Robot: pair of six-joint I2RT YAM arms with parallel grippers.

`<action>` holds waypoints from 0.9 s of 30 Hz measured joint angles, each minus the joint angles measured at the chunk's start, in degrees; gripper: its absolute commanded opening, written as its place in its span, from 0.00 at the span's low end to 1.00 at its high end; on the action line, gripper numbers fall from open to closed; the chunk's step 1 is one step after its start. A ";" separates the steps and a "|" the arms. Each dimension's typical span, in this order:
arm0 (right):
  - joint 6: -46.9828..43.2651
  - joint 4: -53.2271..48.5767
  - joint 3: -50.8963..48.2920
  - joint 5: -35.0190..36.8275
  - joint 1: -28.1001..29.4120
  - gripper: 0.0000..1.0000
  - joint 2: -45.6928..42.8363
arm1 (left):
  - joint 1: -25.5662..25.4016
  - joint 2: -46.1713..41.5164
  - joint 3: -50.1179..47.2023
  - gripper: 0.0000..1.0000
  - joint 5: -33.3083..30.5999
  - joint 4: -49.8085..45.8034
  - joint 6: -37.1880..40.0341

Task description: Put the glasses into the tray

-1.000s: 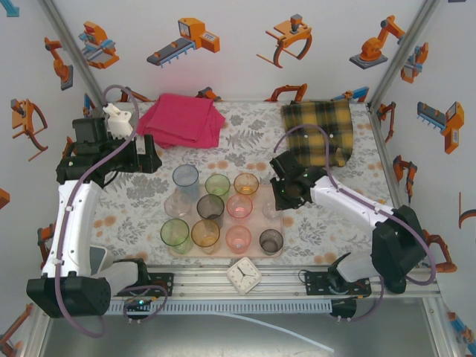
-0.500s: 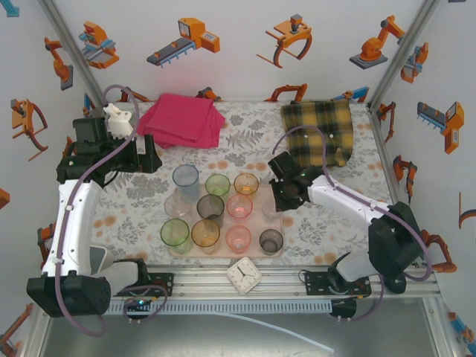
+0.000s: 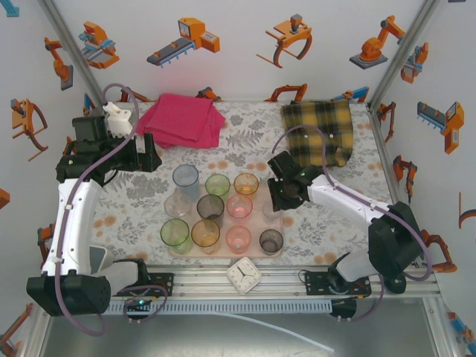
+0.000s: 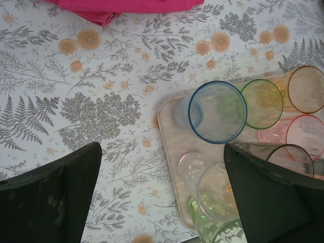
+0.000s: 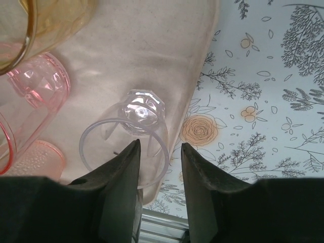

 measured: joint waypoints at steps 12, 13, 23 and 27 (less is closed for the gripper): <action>-3.13 -2.49 9.07 4.28 -0.28 0.47 -0.04 | 0.00 0.66 0.52 1.00 -1.51 -0.04 -0.39; -3.37 -2.91 9.53 4.37 -0.63 0.48 -0.15 | 0.00 0.74 0.52 0.99 -2.01 -0.02 -0.66; -6.08 -2.71 13.90 3.69 -11.69 0.74 -6.49 | 0.44 0.42 -2.29 0.97 -10.05 5.22 -5.38; -7.06 -0.26 15.04 3.43 -15.96 0.99 -10.05 | 1.64 0.42 -7.63 0.97 -12.57 9.40 -8.74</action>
